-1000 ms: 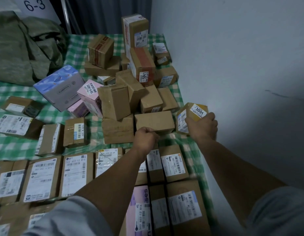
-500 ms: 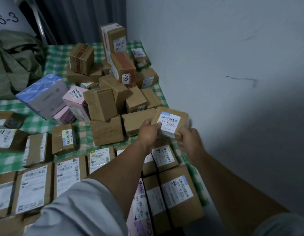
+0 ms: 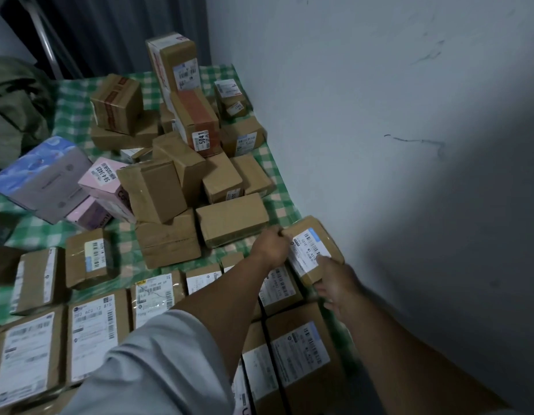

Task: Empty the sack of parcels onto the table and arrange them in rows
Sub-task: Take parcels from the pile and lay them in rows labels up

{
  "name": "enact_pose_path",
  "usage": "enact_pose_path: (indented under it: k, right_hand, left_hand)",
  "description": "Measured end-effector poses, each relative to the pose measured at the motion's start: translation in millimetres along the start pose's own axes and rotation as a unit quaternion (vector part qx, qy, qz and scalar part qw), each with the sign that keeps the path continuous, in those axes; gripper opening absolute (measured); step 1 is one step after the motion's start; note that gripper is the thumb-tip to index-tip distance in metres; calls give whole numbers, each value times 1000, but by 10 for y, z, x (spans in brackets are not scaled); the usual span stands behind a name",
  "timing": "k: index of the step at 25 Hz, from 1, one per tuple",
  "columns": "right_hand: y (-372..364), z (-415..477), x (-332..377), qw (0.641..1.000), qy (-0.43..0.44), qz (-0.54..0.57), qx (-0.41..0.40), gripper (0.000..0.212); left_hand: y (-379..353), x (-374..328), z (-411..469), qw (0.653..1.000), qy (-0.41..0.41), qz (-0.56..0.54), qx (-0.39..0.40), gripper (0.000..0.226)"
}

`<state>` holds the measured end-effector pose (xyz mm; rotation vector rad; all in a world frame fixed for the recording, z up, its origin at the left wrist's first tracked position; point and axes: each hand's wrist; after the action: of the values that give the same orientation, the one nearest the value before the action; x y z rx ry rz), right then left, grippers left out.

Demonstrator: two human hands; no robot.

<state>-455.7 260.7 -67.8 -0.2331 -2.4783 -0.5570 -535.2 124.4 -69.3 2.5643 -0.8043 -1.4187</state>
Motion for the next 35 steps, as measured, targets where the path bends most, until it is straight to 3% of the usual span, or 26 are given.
enact_pose_path:
  k: [8, 11, 15, 18, 21, 28, 32, 35]
  right_hand:
    - [21, 200, -241, 999, -36, 0, 30, 29]
    - [17, 237, -304, 997, -56, 3, 53, 24]
    - [-105, 413, -437, 997, -54, -36, 41, 31]
    - [-147, 451, -463, 996, -22, -82, -14, 32]
    - [-119, 402, -466, 997, -18, -40, -66, 24]
    - [-160, 411, -535, 997, -18, -61, -34, 24]
    - [-176, 318, -458, 996, -6, -75, -48, 31]
    - [-185, 82, -249, 990, 13, -108, -95, 30]
  left_hand:
    - [-185, 115, 237, 969, 21, 240, 51, 37]
    - [-198, 154, 270, 972, 15, 227, 57, 47]
    - [-171, 221, 257, 968, 38, 242, 46, 36]
    - [-157, 246, 264, 965, 45, 254, 53, 30]
    - [-196, 294, 304, 966, 33, 249, 57, 32]
    - [-195, 188, 235, 959, 23, 272, 70, 50]
    - [-69, 130, 107, 970, 30, 236, 41, 40]
    - [121, 107, -79, 989, 11, 146, -10, 39]
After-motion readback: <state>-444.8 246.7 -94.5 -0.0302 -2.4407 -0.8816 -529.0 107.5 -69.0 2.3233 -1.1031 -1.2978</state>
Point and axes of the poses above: each hand's wrist, its own z-axis towards the middle knuckle, its own y-axis out of the back of the hand, x = y × z, and after that the axes turned 1 degree about -y, right-handed
